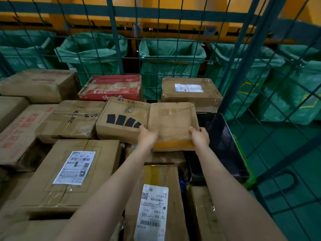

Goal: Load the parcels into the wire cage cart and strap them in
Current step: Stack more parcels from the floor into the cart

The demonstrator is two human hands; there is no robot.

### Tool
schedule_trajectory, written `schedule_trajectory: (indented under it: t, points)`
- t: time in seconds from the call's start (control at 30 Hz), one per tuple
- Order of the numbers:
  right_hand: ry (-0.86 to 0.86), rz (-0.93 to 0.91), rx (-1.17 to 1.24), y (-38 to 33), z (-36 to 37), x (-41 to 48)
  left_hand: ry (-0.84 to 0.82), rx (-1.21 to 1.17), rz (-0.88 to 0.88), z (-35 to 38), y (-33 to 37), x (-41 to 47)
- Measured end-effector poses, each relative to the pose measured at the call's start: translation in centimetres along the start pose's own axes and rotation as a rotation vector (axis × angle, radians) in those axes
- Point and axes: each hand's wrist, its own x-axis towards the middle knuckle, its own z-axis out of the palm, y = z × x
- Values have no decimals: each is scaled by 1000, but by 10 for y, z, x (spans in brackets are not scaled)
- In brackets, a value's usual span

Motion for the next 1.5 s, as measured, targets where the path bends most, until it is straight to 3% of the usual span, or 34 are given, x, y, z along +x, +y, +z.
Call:
schedule_trajectory:
  t: [0.2,0.37,0.97,1.5]
  points:
    - [-8,17,12,-9,1,8,152,27,80,2,-4,-13]
    - [-3,7,-11,-12,5,6,199,322,129,-6,-8,-11]
    - [-77,17,184,21,-12,-30,-57,196,93,-3,1,-51]
    - [-7,2,374,29,-77,-127,-259,-32,112,-38,19,-140]
